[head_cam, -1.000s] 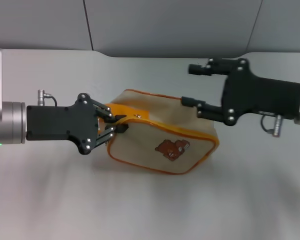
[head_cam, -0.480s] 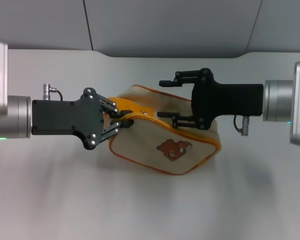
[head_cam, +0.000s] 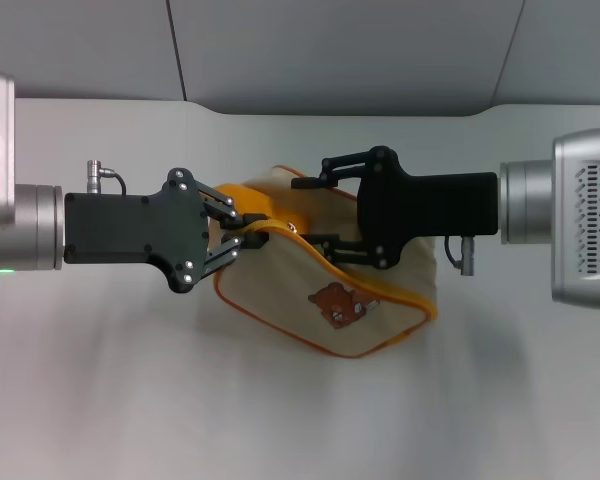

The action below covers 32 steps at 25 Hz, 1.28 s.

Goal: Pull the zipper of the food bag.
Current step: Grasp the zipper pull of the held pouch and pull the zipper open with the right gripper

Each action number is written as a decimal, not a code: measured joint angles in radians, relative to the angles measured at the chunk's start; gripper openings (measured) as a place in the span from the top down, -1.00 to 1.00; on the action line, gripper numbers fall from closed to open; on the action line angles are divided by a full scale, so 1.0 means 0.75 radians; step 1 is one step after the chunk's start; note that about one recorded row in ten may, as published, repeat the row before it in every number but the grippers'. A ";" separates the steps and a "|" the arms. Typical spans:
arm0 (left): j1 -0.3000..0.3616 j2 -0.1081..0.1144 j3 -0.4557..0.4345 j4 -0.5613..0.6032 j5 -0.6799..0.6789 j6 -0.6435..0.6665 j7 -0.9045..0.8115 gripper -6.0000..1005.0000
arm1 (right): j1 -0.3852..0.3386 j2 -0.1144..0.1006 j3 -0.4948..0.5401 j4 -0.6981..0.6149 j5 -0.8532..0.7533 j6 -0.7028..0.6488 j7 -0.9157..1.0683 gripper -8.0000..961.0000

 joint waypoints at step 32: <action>0.016 -0.018 -0.009 0.022 -0.007 0.021 -0.002 0.82 | -0.014 -0.001 -0.220 0.048 0.120 0.046 -0.031 0.98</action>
